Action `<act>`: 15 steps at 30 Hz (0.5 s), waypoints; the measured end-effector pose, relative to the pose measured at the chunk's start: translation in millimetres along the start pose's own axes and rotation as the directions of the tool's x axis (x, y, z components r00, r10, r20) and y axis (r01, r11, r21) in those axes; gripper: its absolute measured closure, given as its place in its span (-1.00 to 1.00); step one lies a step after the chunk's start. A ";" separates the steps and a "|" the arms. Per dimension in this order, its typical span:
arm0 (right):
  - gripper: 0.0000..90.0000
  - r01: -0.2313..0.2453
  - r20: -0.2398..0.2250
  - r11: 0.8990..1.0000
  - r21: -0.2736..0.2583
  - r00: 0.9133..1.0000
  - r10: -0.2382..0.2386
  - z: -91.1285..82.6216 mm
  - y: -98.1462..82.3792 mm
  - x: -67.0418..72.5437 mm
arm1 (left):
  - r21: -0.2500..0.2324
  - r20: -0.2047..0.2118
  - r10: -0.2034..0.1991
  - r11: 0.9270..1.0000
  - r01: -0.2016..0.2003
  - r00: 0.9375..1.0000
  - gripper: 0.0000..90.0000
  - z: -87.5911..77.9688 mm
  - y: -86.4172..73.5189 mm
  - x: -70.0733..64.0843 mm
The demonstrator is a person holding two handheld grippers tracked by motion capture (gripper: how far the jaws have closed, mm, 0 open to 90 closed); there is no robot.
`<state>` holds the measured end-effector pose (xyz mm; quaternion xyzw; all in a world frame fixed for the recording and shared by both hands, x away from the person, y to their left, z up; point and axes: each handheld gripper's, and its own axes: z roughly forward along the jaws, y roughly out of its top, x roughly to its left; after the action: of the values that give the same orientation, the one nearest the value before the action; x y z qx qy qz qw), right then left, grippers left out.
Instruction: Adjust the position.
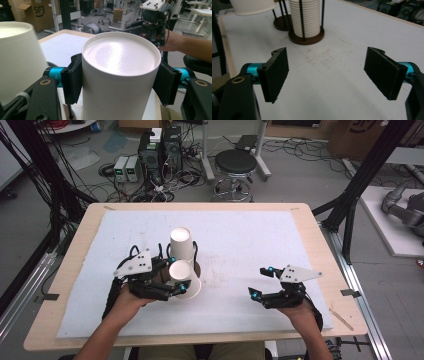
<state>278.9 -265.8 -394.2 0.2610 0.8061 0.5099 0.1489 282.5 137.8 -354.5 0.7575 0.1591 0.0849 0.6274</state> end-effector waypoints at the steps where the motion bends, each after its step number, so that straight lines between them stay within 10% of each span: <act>1: -0.55 -0.001 -0.015 1.000 -0.001 1.000 0.001 0.9 1.2 2.5 | 0.000 0.000 0.000 1.000 0.000 1.000 -0.26 0.0 0.0 0.0; 15: -0.57 0.065 -0.160 0.997 -0.030 0.985 -0.069 24.3 16.9 29.9 | 0.015 0.074 -0.007 1.000 0.006 0.997 -0.26 39.3 -0.4 -7.4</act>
<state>271.3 -224.7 -388.8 0.1897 0.8175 0.5338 0.1038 288.4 99.0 -362.2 0.7643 0.1391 0.0536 0.6274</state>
